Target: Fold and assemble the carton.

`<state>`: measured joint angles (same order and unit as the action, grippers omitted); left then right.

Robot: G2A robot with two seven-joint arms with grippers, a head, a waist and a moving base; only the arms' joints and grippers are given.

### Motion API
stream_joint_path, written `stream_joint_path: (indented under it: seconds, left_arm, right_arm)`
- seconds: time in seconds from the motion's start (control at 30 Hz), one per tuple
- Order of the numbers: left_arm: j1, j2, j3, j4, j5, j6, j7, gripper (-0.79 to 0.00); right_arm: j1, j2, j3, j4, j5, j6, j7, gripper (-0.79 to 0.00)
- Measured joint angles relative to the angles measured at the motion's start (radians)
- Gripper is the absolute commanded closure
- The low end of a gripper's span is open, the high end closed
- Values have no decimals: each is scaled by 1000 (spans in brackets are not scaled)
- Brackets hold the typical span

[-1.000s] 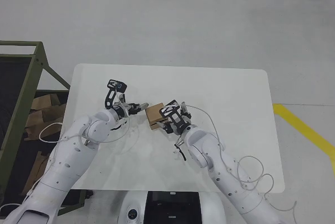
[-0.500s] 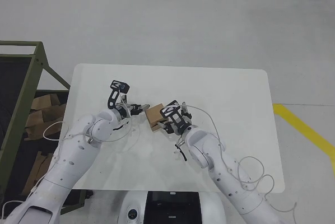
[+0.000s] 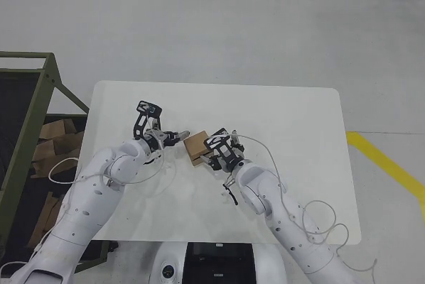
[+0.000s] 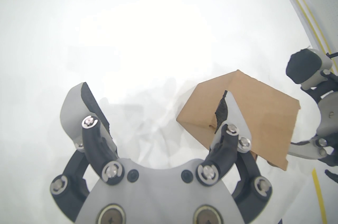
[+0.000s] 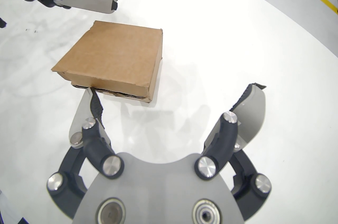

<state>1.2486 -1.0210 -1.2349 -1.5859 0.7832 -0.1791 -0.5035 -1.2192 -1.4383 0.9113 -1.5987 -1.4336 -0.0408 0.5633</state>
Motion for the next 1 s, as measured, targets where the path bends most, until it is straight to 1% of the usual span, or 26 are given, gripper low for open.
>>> stream_joint_path:
  seconds: [0.1,0.27,1.0]
  left_arm:
    - [15,3,-3,-20,16,-48,-10,-785]
    - [18,2,4,-22,21,-80,-25,-785]
    - [10,-6,16,-10,21,-97,-46,-785]
  right_arm:
    - [0,-1,-1,-2,-2,1,1,-785]
    - [1,-3,-2,-3,-6,0,3,-785]
    - [13,-12,-5,14,-4,-2,10,-785]
